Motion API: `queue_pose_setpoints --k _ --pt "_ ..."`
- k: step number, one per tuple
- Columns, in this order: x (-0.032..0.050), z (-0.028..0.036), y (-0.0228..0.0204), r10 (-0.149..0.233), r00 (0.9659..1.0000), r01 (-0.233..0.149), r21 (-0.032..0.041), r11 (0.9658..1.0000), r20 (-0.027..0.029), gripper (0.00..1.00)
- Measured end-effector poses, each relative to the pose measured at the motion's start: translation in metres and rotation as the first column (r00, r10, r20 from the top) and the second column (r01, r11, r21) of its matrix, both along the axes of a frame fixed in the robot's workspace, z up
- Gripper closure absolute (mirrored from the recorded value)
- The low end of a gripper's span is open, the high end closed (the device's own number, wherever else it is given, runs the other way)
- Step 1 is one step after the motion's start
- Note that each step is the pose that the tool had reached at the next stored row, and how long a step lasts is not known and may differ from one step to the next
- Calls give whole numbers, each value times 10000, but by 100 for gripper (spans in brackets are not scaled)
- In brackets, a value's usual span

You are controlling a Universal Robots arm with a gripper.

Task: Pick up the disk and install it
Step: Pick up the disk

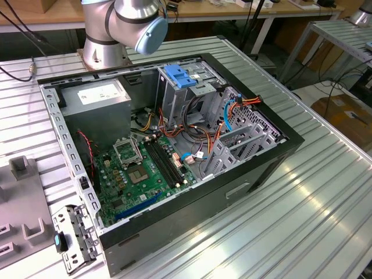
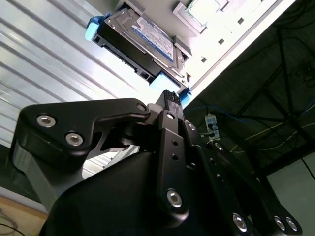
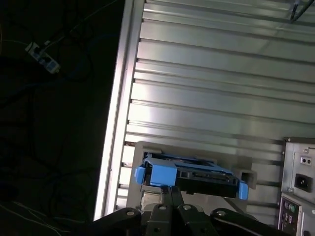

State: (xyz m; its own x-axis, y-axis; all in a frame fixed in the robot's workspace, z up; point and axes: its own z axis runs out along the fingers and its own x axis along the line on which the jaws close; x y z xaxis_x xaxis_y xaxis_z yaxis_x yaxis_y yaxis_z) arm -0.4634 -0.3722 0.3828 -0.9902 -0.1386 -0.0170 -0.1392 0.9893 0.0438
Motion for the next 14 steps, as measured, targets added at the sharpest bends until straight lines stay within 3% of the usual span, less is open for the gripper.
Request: queue_pose_setpoints --k 6,14 --pt "0 0 0 836 9965 -836 0 9965 0 89" --pt "0 0 0 1743 9847 -1743 0 9847 0 89"
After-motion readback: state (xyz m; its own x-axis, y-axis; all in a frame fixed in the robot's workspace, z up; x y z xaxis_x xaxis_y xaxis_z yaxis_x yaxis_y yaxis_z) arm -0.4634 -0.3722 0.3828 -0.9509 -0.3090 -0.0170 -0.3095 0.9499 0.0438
